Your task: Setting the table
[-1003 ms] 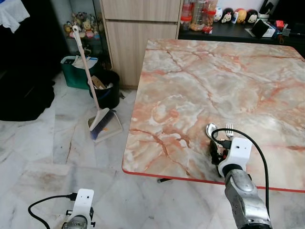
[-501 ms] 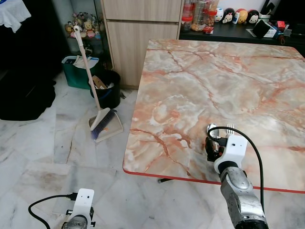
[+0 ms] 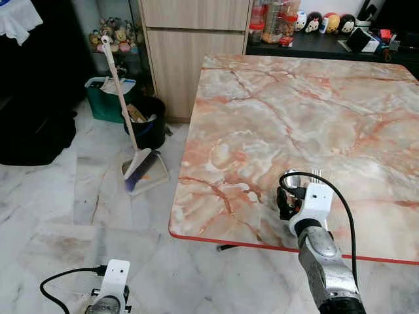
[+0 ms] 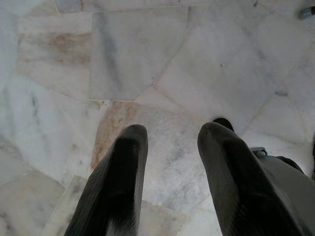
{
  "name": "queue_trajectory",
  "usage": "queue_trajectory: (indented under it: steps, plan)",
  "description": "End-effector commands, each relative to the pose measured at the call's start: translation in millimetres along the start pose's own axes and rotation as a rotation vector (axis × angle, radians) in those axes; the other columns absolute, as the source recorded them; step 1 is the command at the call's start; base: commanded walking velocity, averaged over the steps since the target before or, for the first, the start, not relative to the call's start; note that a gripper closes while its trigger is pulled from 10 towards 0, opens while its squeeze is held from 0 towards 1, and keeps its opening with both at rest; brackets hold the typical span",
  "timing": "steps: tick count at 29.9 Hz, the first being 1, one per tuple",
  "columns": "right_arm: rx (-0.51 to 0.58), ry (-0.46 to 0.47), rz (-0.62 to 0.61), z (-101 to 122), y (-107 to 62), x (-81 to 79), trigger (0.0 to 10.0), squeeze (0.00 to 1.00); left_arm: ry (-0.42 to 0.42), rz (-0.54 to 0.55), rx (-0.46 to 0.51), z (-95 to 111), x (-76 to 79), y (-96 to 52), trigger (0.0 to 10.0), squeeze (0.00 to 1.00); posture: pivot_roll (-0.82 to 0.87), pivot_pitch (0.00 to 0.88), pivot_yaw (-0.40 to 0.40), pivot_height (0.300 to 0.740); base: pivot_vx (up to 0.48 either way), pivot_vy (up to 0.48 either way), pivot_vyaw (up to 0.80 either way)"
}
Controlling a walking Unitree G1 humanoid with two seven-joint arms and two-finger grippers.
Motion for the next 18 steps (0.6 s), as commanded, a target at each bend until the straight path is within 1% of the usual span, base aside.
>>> queue_trajectory:
  steps: [1,6,11,14,15,16,17,18]
  plan:
    - [-0.032,-0.003,0.002,-5.1,0.6,-2.4,10.0,0.0,0.002,-0.004,-0.032,-8.7,0.0,-1.4,10.0,0.0,0.03,0.092,-0.017,0.74,0.0,0.0,0.0]
    - [-0.081,-0.004,-0.006,-14.0,-0.3,-5.5,10.0,0.0,-0.005,-0.001,-0.032,-9.3,-0.6,-1.6,10.0,0.0,0.03,0.105,-0.018,0.74,0.0,0.0,0.0]
    - [-0.084,0.004,-0.016,-15.2,-0.5,-6.3,10.0,0.0,-0.008,-0.001,-0.036,-10.1,-1.3,-1.7,10.0,0.0,0.03,0.111,-0.019,0.74,0.0,0.0,0.0]
    - [-0.105,0.01,-0.019,-17.5,-0.2,-7.2,10.0,0.0,-0.01,-0.002,-0.041,-11.6,-1.2,-2.0,10.0,0.0,0.03,0.118,-0.021,0.74,0.0,0.0,0.0]
    - [-0.11,0.005,-0.018,-17.9,0.1,-7.5,5.3,0.0,-0.01,-0.002,-0.042,-11.9,-1.2,-2.1,10.0,0.0,0.03,0.118,-0.022,0.74,0.0,0.0,0.0]
    - [-0.114,0.0,-0.018,-18.1,0.3,-7.7,5.3,0.0,-0.01,-0.002,-0.043,-12.0,-1.2,-2.1,10.0,0.0,0.03,0.118,-0.022,0.74,0.0,0.0,0.0]
    - [-0.119,0.005,-0.016,-18.6,0.4,-8.6,0.0,0.0,-0.011,-0.002,-0.043,-12.1,-1.2,-2.1,10.0,0.0,0.03,0.118,-0.021,0.74,0.0,0.0,0.0]
    - [-0.119,0.005,-0.016,-18.6,0.4,-8.6,0.0,0.0,-0.011,-0.002,-0.043,-12.1,-1.2,-2.1,10.0,0.0,0.03,0.118,-0.021,0.74,0.0,0.0,0.0]
Point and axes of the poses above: a point about 5 cm out from each wrist's last joint towards the gripper, its own y axis pointing out of the wrist towards the gripper, its own z axis along the axis of the wrist's last joint, x = y × z, the point moved 2 cm from there along y, pointing out of the wrist towards the gripper, and after that the axes turned 9 degrees about -y, right-handed, at the moved point
